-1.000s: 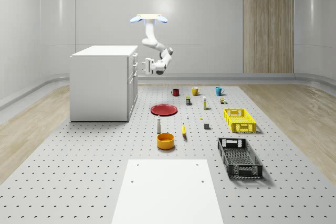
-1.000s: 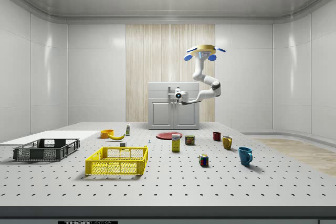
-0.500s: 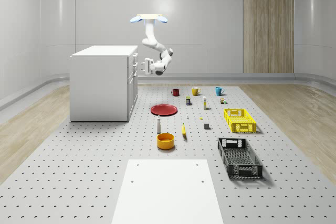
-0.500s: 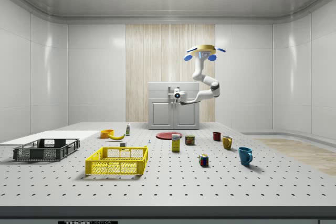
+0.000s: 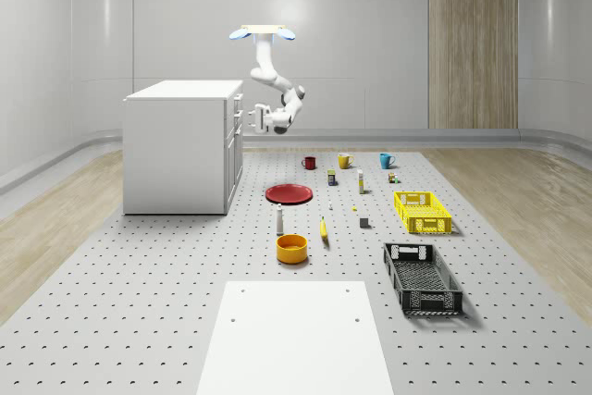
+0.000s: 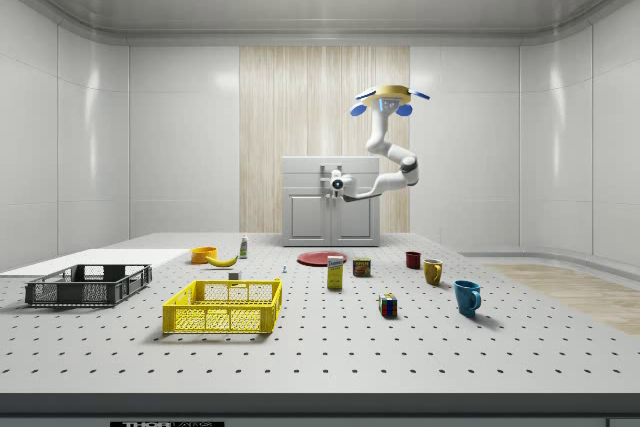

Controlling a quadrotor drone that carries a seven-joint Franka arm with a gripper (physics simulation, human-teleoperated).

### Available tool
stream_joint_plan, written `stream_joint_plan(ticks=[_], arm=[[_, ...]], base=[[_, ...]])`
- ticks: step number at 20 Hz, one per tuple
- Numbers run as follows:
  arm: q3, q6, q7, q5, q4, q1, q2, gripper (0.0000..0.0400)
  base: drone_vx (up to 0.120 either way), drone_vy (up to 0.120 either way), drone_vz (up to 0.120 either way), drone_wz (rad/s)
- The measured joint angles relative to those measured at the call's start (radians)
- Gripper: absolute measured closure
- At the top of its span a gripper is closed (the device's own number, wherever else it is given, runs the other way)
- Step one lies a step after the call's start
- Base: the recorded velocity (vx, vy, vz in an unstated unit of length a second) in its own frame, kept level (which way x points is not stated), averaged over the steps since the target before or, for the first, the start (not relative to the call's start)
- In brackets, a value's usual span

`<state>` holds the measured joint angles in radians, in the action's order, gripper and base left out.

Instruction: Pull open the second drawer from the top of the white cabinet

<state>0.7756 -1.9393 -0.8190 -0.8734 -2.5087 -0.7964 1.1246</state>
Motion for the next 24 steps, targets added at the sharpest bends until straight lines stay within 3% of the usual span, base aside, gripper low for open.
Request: stream_joint_plan(ticks=[9, 24], arm=[[0.021, -0.012, 0.044, 0.002, -0.047, 0.009, 0.003, 0.0100], [-0.037, -0.093, 0.087, -0.075, -0.091, -0.021, -0.022, 0.0100]], base=[[0.000, 0.000, 0.000, 0.000], [0.000, 0.000, 0.000, 0.000]])
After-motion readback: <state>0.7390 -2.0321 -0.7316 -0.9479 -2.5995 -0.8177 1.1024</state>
